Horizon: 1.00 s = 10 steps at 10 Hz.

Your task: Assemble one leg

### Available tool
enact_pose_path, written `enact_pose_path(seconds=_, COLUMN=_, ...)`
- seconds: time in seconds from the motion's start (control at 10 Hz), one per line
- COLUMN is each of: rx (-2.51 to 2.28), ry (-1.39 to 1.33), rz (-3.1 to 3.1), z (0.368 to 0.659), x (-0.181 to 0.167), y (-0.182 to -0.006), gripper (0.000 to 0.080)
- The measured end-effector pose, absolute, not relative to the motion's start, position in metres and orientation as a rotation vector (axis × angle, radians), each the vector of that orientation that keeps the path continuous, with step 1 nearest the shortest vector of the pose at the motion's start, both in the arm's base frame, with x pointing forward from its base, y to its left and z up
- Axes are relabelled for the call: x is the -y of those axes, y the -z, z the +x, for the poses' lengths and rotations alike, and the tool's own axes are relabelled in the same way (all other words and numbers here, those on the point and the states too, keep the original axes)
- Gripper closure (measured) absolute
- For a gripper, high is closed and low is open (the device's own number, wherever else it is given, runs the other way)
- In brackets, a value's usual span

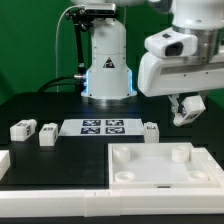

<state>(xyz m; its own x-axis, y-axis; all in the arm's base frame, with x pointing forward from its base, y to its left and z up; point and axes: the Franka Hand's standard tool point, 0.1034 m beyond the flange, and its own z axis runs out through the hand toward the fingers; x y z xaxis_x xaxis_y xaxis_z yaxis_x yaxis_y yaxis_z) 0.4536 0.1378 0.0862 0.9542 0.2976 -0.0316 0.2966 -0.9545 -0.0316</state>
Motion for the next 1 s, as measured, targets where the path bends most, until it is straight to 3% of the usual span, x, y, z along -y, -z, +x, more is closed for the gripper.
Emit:
enact_pose_path(seconds=0.5, rx=0.363, ry=0.69, rz=-2.985, z=0.506, x=-0.097, y=-0.124, gripper=0.0512)
enact_pose_path(seconds=1.0, rx=0.374, ry=0.626, rz=-3.0, z=0.506, x=-0.097, y=-0.121, gripper=0.0512)
